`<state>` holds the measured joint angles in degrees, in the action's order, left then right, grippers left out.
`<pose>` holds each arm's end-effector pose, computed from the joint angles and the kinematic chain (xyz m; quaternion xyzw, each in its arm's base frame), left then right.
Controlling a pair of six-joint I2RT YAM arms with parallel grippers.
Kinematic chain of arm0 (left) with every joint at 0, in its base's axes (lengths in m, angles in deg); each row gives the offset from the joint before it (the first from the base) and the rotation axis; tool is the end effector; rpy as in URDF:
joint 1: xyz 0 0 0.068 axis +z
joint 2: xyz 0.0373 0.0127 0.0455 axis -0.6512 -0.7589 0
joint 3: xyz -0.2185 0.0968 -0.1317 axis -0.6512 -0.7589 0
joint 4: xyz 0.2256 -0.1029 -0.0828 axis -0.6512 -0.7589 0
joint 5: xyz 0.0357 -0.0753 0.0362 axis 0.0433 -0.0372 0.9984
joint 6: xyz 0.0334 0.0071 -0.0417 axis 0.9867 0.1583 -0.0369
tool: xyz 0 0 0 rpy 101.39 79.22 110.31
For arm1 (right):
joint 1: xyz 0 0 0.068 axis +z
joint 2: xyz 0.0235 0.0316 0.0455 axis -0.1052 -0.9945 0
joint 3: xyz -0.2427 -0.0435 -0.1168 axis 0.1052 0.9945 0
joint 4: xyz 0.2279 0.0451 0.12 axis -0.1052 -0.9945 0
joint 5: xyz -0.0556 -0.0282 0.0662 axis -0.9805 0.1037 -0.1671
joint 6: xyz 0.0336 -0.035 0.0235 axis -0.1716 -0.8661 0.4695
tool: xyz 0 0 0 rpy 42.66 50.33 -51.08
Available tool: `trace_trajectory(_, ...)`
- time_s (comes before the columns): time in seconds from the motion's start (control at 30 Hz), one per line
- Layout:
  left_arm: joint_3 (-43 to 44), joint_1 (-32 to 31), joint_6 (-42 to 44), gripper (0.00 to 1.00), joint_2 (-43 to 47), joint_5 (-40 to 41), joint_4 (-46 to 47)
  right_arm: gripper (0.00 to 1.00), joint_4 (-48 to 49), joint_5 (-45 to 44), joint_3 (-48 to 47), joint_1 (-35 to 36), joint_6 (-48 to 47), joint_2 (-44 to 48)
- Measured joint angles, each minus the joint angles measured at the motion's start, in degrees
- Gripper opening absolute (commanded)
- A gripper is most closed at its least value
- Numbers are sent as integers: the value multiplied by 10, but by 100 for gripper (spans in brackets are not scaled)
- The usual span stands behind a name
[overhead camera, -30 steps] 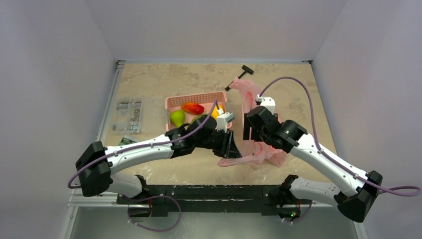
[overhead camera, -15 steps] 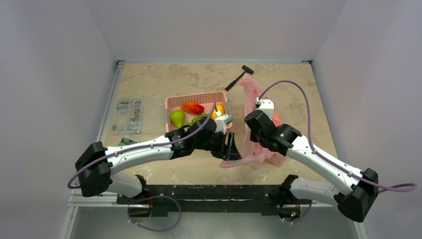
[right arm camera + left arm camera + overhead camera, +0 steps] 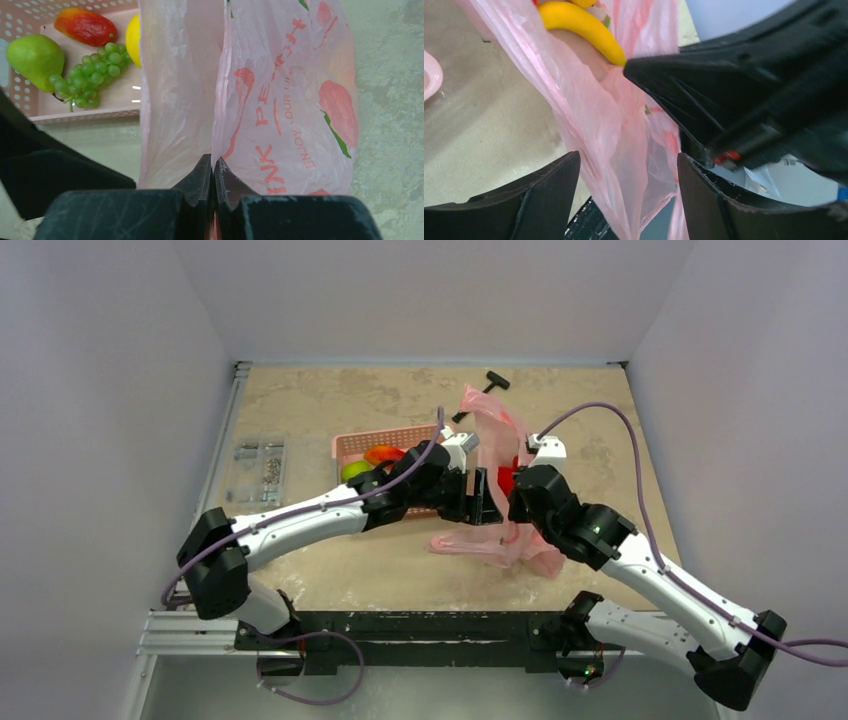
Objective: Take the fake fruits out of the plastic bag
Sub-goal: Adjust the plastic bag at the center of the board.
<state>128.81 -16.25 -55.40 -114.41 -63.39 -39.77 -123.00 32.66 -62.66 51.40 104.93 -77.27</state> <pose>0.1794 -0.2905 0.3034 0.1317 0.8459 -0.4627 0.2303 0.1400 0.1173 0.3142 0.0178 0.8770 0.0958 0.4705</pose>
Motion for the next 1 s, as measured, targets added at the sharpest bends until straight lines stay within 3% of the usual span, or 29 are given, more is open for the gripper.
trace_trajectory(0.33, -13, 3, 0, 61, -79, 15, 6, 0, -14, -12, 0, 0, 23, 39)
trace_trajectory(0.7, -181, 2, 0, 62, -65, 86, -3, 0, -8, -109, 60, 0, 82, 277)
trace_trajectory(1.0, -163, 1, 27, 69, 60, 63, -21, 0, -2, -86, 47, 0, 62, 175)
